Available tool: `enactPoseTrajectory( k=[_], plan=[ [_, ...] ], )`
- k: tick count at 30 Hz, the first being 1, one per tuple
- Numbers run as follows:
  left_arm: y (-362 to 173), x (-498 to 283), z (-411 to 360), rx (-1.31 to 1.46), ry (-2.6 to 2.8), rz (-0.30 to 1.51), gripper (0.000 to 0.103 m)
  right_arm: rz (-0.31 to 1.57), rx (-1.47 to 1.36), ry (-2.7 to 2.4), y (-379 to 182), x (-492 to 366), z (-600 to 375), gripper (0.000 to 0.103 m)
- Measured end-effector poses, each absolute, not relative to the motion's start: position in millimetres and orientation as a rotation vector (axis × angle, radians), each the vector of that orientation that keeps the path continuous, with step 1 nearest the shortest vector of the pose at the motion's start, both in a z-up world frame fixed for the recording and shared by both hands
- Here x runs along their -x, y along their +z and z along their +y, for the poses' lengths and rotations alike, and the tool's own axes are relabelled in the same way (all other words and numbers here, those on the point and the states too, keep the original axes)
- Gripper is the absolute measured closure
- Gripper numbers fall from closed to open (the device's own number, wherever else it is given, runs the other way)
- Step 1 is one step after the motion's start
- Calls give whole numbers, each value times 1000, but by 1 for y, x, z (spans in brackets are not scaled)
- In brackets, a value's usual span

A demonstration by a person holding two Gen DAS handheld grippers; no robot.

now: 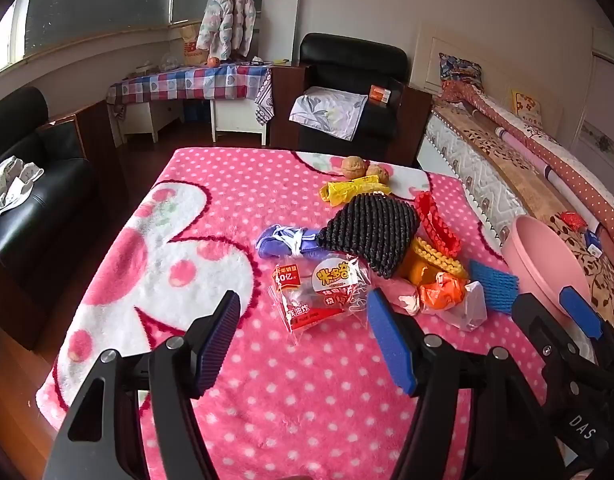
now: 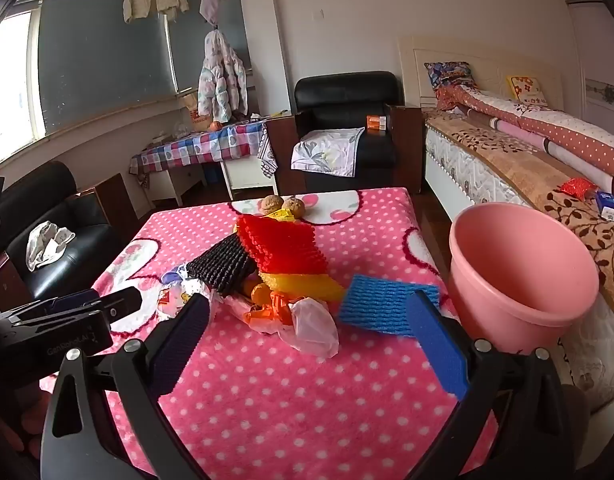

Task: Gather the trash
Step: 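Move both grippers toward the trash pile on the pink table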

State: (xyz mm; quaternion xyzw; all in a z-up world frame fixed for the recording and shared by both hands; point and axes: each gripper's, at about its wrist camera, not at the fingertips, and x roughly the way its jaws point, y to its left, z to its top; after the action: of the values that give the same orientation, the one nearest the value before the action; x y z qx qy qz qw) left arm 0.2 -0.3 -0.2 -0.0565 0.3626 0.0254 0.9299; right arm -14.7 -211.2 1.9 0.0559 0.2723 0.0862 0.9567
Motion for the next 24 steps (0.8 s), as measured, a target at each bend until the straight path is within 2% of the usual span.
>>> enactPoseTrajectory(
  k=[17, 24],
  plan=[
    [-7, -3, -5, 128, 37, 756, 38, 580, -133, 160, -7, 9, -218, 4],
    [-14, -11, 3, 166, 30, 789, 41, 598, -159, 156, -9, 6, -222, 4]
  ],
)
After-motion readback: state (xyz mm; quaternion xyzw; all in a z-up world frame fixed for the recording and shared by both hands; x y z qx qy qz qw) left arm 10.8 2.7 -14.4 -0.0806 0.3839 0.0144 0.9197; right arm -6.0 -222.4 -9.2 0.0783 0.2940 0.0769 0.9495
